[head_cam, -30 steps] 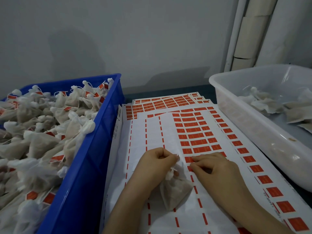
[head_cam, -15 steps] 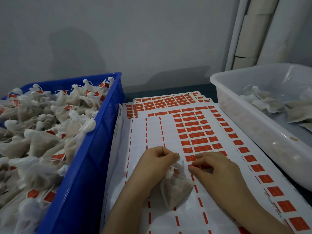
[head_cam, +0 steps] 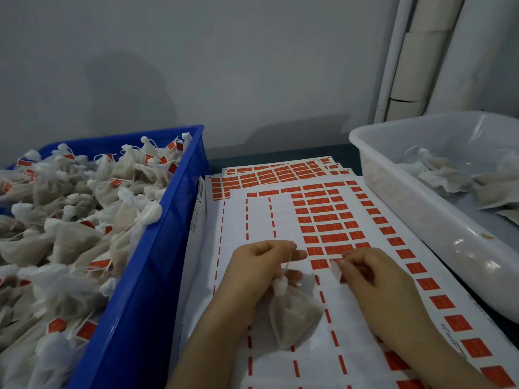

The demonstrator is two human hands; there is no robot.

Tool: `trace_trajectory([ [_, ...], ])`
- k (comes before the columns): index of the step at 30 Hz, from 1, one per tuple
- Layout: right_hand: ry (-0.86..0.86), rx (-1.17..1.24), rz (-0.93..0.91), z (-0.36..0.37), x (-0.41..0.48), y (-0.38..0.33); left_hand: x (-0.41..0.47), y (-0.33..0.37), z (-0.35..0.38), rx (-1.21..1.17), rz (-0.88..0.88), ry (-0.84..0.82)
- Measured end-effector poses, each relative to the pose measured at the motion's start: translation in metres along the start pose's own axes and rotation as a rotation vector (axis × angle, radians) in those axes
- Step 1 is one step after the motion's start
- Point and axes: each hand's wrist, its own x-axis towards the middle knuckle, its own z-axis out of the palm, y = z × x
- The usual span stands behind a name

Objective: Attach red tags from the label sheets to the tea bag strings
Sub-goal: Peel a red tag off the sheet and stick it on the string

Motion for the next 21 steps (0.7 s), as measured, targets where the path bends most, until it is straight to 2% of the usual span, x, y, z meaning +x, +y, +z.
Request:
trace_trajectory([
  [9, 0.123, 0.240, 0.013, -0.031, 0.005, -0.016, -0.002, 0.007, 0.003, -0.193, 0.078, -0.012],
  [16, 0.006, 0.401, -0.144, -0.058, 0.025, -0.061, -0.001, 0.008, 0.004, -0.230, 0.077, 0.014],
  [21, 0.012, 0.585, -0.117, -0.034, 0.040, -0.072, -0.001, 0.008, 0.002, -0.284, 0.065, 0.053],
])
